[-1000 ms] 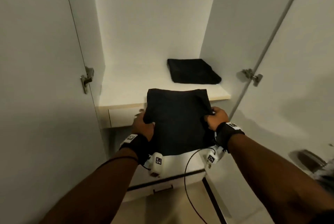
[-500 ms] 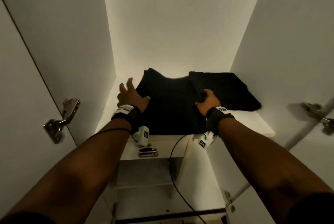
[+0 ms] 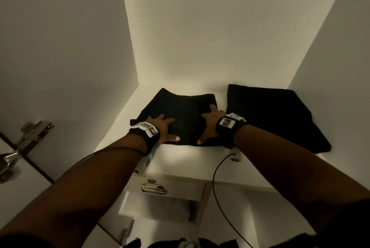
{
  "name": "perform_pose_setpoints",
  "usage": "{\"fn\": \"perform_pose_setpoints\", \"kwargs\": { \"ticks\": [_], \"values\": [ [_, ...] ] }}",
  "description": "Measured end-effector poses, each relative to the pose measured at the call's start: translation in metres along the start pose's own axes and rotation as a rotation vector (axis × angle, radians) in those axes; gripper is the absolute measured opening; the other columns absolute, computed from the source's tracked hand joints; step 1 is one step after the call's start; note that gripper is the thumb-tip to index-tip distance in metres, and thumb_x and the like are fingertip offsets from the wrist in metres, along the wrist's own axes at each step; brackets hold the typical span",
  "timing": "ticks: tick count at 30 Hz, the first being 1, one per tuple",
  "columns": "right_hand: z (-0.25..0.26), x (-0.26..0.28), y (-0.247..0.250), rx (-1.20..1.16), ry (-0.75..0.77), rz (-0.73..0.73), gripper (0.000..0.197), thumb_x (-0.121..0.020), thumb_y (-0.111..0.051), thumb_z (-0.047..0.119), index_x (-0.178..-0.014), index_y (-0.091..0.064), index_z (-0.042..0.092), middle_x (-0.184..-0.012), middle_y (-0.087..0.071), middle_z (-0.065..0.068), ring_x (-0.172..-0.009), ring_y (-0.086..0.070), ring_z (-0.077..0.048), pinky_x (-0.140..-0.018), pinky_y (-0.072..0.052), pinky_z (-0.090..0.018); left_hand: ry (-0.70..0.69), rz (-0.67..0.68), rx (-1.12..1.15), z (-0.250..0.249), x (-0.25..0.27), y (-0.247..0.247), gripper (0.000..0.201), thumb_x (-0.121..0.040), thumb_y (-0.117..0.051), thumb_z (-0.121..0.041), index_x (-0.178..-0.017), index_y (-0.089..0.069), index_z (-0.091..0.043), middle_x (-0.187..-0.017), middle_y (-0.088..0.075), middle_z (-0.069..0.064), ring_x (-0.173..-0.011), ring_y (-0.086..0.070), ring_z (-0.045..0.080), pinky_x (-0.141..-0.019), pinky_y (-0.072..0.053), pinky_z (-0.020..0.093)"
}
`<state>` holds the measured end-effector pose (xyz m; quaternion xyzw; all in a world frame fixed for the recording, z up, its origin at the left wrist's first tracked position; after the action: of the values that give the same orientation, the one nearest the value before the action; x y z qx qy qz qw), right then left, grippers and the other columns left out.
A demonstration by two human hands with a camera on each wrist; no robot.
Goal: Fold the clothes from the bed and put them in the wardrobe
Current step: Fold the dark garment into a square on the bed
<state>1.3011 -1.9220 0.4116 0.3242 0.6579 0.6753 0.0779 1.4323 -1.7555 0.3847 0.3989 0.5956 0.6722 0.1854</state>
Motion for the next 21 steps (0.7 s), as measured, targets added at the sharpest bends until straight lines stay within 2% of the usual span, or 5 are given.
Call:
{"fn": "perform_pose_setpoints", "kwargs": {
  "ticks": [3, 6, 14, 17, 21],
  "values": [
    [-0.002, -0.013, 0.012, -0.072, 0.015, -0.075, 0.072, -0.078, -0.077, 0.059, -0.132, -0.056, 0.016, -0.127, -0.06, -0.008, -0.109, -0.06, -0.026, -0.09, -0.052, -0.036, 0.169, -0.086, -0.004, 0.013, -0.019, 0.015, 0.092, -0.076, -0.047, -0.086, -0.154, -0.03, -0.038, -0.161, -0.028, 0.009, -0.141, -0.032, 0.05, -0.11, -0.034, 0.068],
    [-0.005, -0.023, 0.02, -0.062, 0.015, -0.111, 0.052, -0.086, -0.073, 0.052, -0.119, -0.061, 0.014, -0.1, -0.061, -0.003, -0.087, -0.059, -0.021, -0.075, -0.048, -0.031, 0.198, -0.063, 0.069, 0.012, -0.03, 0.02, 0.081, -0.089, -0.051, -0.073, -0.152, -0.037, -0.025, -0.149, -0.048, 0.013, -0.133, -0.049, 0.038, -0.111, -0.04, 0.056],
    [-0.009, -0.05, 0.046, -0.373, -0.001, -0.286, 0.043, -0.089, -0.069, 0.031, -0.129, -0.06, 0.016, -0.126, -0.062, -0.007, -0.111, -0.06, -0.026, -0.091, -0.049, -0.034, 0.073, -0.272, 0.219, -0.018, -0.026, 0.056, 0.054, -0.085, -0.068, -0.06, -0.124, -0.058, -0.023, -0.121, -0.06, 0.006, -0.107, -0.06, 0.027, -0.094, -0.053, 0.044],
    [-0.005, -0.052, 0.066, -0.627, 0.054, -0.449, 0.037, -0.091, -0.07, 0.03, -0.126, -0.064, 0.018, -0.126, -0.065, -0.002, -0.116, -0.061, -0.021, -0.093, -0.045, -0.027, -0.123, -0.056, 0.467, -0.064, -0.016, 0.044, 0.04, -0.095, -0.057, -0.059, -0.094, -0.069, -0.021, -0.089, -0.069, -0.001, -0.082, -0.064, 0.017, -0.082, -0.055, 0.038],
    [-0.002, -0.053, 0.074, -0.788, 0.028, -0.521, 0.02, -0.095, -0.066, 0.031, -0.103, -0.074, 0.014, -0.109, -0.073, -0.002, -0.102, -0.065, -0.018, -0.091, -0.045, -0.024, -0.128, 0.168, 0.746, -0.087, -0.008, 0.014, 0.032, -0.103, -0.057, -0.038, -0.107, -0.07, -0.009, -0.103, -0.074, 0.017, -0.065, -0.064, 0.01, -0.067, -0.052, 0.027]
  ]
}}
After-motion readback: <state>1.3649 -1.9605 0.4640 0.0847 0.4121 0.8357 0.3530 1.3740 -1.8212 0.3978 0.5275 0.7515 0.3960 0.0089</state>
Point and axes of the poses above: each hand's wrist, its own x-axis away from the middle knuckle, its own y-axis out of the back of the hand, z = x × y, the point moved 7 cm from there along -x, towards the middle knuckle
